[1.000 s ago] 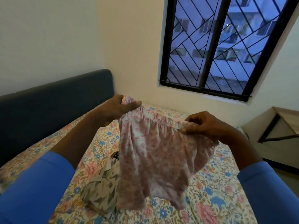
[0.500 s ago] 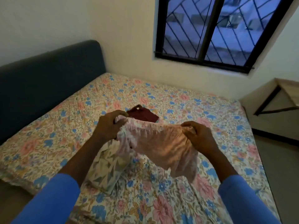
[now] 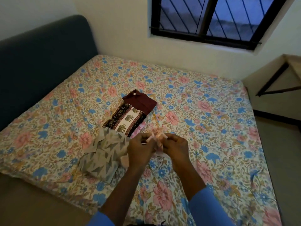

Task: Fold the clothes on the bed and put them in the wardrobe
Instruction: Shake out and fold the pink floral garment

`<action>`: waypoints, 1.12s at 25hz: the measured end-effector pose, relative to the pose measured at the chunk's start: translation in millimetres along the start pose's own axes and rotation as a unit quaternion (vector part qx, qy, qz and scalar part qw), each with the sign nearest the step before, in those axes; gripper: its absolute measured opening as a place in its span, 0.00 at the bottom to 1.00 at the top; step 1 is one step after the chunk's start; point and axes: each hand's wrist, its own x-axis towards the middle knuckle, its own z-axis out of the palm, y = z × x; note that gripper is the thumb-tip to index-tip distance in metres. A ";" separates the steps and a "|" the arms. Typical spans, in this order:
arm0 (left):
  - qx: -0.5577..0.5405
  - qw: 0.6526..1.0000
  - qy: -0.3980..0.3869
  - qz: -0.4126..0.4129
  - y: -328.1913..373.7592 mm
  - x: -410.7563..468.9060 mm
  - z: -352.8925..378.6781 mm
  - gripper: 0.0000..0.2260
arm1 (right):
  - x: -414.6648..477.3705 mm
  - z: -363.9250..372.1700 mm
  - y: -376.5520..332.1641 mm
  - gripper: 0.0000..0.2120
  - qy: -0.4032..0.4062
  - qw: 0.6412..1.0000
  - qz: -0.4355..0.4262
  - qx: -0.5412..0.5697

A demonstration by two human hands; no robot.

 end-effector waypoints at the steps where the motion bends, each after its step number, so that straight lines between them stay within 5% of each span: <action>1: 0.009 1.000 -0.003 0.015 -4.5 -11.6 8.7 0.07 | -3.8 1.9 8.2 0.07 -0.004 1.000 -0.025 -0.018; 9: -0.048 0.998 0.021 0.023 -13.4 -49.1 34.1 0.09 | -10.3 -45.0 14.6 0.09 -0.121 0.978 -0.125 -0.117; 12: -0.089 0.992 -0.092 0.005 -9.2 -56.5 41.4 0.14 | -3.9 -73.1 9.1 0.09 -0.179 0.970 -0.111 -0.118; 14: -0.066 0.986 -0.144 0.061 0.9 -58.1 41.1 0.17 | -1.5 -87.6 3.1 0.10 -0.203 0.966 -0.114 -0.109; 16: 0.044 0.980 -0.093 0.172 11.0 -58.3 40.7 0.19 | 0.6 -98.0 -6.5 0.11 -0.223 0.959 -0.130 -0.121; 19: 0.211 0.935 -0.061 0.280 8.9 -47.2 40.2 0.16 | 8.3 -115.3 -23.1 0.11 -0.245 0.947 -0.159 -0.135; 22: 0.384 0.854 -0.218 0.275 3.9 -27.1 37.0 0.25 | 12.3 -137.4 -46.3 0.10 -0.266 0.940 -0.181 -0.109; 24: 0.453 0.803 -0.246 0.299 19.1 -19.2 38.4 0.26 | 15.5 -151.2 -63.7 0.10 -0.268 0.935 -0.208 -0.105; 28: 0.329 0.858 -0.163 0.358 82.2 -29.3 42.1 0.17 | 43.8 -183.1 -88.3 0.11 -0.151 0.934 -0.292 -0.141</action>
